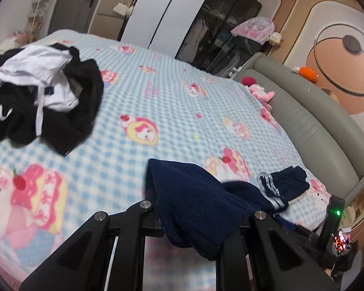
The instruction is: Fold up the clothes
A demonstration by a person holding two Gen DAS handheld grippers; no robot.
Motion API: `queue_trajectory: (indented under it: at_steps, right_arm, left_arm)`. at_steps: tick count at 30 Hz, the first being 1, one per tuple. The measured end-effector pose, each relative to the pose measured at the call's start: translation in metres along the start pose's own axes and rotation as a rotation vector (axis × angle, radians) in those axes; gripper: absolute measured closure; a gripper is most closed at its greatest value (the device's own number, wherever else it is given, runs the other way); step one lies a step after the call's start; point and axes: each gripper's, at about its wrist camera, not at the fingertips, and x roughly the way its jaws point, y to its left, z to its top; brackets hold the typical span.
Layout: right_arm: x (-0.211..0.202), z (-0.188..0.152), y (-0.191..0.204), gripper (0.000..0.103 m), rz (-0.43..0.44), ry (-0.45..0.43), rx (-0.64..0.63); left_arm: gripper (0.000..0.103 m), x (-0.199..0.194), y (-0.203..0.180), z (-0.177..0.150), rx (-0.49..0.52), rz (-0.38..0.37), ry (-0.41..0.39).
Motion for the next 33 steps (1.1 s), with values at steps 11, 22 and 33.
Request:
queue_trajectory:
  at_steps: [11,22,33]
  right_arm:
    - [0.013,-0.020,0.032,0.043,0.045,0.091,-0.128]
    - [0.050,-0.043,0.041,0.054,-0.108,0.143,-0.268]
    - [0.030,0.041,0.031,0.093,-0.138,-0.019,-0.319]
  left_arm:
    - [0.086,-0.003,0.005,-0.021,0.024,-0.051,0.026]
    - [0.067,0.047,0.012,-0.064,0.129,0.221,0.186]
    - [0.079,0.057,0.006,0.007,0.224,0.232,0.091]
